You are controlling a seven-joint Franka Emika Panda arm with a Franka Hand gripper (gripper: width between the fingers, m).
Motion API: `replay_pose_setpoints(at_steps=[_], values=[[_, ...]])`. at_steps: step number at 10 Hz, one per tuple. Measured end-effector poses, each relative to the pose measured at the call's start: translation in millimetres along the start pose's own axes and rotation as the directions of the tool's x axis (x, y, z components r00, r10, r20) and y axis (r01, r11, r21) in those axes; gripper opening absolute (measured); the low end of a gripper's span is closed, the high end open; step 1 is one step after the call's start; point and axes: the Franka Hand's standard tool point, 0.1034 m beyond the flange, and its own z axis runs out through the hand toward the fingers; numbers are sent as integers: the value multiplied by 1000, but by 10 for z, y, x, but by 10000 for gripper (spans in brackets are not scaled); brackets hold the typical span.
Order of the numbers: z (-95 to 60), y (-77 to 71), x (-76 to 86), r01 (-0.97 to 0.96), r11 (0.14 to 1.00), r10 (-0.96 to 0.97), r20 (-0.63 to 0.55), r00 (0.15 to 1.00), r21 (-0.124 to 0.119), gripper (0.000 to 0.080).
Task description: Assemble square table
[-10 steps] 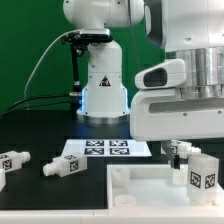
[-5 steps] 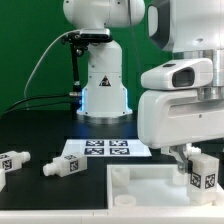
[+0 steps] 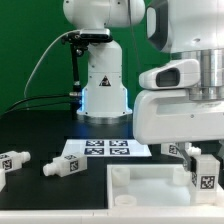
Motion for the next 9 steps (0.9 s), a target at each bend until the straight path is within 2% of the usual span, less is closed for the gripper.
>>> replay_pose_setpoints(at_steps=[1, 2, 3, 7, 8, 9], values=[[1, 3, -7, -200, 980, 200, -4, 980, -12, 285], [3, 6, -9, -396, 918, 396, -10, 918, -22, 285], [4, 30, 2, -574, 819, 574, 8, 819, -17, 285], [5, 41, 4, -745, 667, 745, 27, 667, -22, 286], [5, 40, -5, -822, 569, 822, 35, 568, -27, 286], [4, 36, -9, -910, 413, 910, 49, 411, -38, 286]])
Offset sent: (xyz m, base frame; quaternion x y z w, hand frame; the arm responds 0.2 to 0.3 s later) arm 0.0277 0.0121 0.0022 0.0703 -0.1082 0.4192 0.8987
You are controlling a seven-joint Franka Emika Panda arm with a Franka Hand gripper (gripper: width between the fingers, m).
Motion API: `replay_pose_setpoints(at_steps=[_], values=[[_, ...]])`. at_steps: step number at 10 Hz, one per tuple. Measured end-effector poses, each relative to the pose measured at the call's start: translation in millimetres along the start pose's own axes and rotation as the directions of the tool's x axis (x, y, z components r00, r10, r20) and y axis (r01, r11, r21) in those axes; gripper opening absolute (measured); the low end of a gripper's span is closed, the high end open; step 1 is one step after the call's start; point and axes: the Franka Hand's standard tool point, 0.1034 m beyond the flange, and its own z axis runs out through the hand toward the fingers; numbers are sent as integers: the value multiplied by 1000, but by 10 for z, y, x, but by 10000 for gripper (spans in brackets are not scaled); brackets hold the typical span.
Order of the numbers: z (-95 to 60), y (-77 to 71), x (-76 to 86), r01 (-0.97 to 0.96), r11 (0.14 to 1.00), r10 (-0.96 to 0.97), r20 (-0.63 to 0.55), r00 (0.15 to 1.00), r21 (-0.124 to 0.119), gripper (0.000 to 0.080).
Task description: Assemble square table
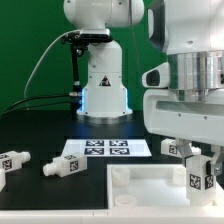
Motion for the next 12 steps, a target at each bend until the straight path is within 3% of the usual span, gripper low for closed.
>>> replay_pose_setpoints(at_steps=[2, 3, 4, 5, 6, 7, 8, 9, 12], values=[[1, -22, -59, -364, 931, 364, 31, 931, -13, 286], [7, -40, -51, -461, 887, 461, 47, 886, -11, 286], [12, -35, -51, -445, 896, 445, 46, 895, -11, 286], [16, -33, -73, -371, 929, 371, 43, 928, -11, 286], [22, -38, -130, -261, 965, 261, 39, 964, -7, 446], [22, -54, -133, -95, 995, 94, 35, 995, 13, 582], [34, -49, -130, 133, 991, -134, 27, 991, 27, 582], [43, -42, -153, 242, 970, -242, 29, 970, 29, 629], [42, -42, -134, 409, 912, -409, 20, 912, 32, 649]])
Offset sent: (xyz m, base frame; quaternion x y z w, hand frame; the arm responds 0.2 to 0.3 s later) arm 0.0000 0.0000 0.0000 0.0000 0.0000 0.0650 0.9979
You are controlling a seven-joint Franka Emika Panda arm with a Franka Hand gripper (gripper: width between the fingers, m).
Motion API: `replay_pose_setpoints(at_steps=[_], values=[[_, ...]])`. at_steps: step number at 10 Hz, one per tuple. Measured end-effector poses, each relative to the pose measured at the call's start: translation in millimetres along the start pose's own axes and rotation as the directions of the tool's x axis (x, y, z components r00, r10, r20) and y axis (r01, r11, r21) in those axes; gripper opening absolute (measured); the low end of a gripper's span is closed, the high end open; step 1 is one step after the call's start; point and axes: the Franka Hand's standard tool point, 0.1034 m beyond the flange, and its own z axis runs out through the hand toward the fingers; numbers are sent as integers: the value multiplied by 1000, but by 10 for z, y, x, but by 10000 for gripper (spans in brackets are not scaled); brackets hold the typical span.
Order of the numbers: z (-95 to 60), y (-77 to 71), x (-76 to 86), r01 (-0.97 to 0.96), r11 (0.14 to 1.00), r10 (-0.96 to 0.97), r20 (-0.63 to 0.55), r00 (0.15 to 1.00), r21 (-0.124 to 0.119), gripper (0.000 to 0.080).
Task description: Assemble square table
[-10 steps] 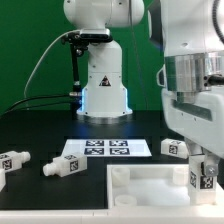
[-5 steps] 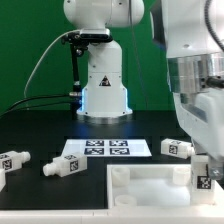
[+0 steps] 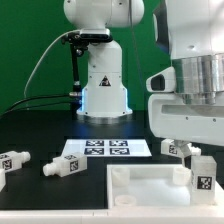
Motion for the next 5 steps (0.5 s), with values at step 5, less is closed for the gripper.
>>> replay_pose_setpoints(at_steps=[5], values=[[-42, -2, 82, 443, 895, -445, -17, 896, -50, 391]])
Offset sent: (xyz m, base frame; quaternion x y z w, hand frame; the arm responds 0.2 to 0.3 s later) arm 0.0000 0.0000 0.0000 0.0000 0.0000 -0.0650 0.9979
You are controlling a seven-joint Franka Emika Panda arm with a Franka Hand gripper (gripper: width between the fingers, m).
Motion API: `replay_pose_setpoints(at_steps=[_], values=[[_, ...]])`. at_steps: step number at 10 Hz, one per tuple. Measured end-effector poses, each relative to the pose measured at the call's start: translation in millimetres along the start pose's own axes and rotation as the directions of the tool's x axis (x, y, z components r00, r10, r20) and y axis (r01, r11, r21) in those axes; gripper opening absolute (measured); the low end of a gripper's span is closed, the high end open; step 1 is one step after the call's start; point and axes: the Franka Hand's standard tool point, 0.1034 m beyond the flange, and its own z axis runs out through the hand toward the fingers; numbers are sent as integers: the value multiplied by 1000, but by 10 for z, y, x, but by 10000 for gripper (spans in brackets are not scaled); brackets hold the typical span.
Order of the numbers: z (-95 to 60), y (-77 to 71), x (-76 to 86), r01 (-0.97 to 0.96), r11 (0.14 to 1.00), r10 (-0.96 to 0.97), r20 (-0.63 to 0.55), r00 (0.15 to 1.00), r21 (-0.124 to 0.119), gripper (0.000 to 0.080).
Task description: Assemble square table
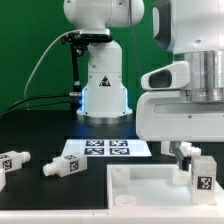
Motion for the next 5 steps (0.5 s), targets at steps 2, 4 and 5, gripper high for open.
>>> replay_pose_setpoints(at_steps=[2, 4, 5], values=[[6, 39, 7, -48, 999, 48, 1, 999, -5, 292], [6, 56, 7, -270, 963, 270, 2, 963, -9, 292], [-1, 63, -11, -442, 897, 443, 7, 897, -22, 291]])
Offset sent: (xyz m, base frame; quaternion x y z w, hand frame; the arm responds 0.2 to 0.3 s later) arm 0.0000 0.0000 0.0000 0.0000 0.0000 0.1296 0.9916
